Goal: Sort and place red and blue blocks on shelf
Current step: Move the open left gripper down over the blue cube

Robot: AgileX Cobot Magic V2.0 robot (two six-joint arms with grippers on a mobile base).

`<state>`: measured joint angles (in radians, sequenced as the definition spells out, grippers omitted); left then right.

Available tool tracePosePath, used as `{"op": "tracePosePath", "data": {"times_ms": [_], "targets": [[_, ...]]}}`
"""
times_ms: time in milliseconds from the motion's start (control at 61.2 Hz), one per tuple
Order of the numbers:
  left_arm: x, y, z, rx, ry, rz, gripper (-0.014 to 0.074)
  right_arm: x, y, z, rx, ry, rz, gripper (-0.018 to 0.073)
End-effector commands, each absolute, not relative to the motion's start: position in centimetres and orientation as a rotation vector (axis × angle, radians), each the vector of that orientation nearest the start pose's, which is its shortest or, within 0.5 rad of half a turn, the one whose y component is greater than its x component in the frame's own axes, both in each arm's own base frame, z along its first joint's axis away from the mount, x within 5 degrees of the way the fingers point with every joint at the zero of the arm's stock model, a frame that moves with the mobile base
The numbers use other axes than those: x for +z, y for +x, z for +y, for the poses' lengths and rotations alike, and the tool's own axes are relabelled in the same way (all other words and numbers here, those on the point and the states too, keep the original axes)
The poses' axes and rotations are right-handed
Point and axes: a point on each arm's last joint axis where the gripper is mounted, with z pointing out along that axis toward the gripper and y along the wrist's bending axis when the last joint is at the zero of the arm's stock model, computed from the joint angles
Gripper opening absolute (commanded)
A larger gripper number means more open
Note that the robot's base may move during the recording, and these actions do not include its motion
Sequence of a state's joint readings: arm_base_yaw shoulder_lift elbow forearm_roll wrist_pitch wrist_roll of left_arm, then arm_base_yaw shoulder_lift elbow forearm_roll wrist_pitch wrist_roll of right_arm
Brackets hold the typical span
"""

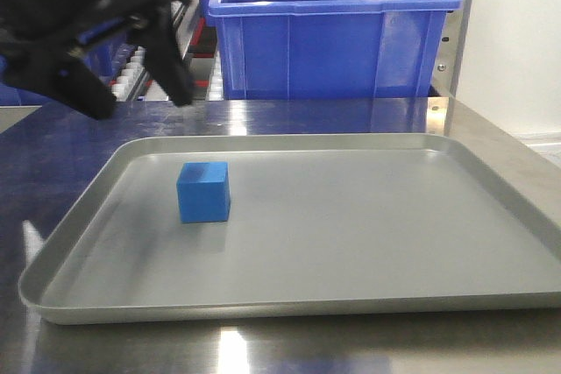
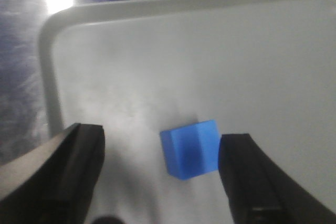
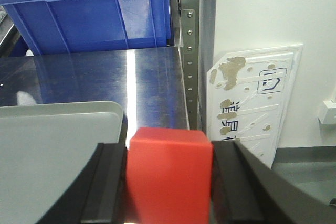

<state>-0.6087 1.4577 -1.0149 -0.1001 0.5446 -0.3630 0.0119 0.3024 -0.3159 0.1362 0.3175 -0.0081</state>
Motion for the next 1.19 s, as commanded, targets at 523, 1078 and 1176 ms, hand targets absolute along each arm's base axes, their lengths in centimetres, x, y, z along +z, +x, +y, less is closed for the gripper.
{"op": "tracePosePath", "data": {"times_ms": [523, 1078, 1176], "targets": [[26.5, 25.5, -21.5, -0.567, 0.147, 2.538, 0.0513, 28.9, 7.9, 0.3, 0.117, 0.068, 1.678, 0.0049], [24.4, 26.5, -22.3, -0.532, 0.118, 2.581, 0.0513, 28.9, 7.9, 0.3, 0.117, 0.068, 1.678, 0.0049], [24.5, 26.7, -22.4, -0.535, 0.118, 2.577, 0.0513, 28.9, 7.9, 0.3, 0.117, 0.068, 1.678, 0.0049]]}}
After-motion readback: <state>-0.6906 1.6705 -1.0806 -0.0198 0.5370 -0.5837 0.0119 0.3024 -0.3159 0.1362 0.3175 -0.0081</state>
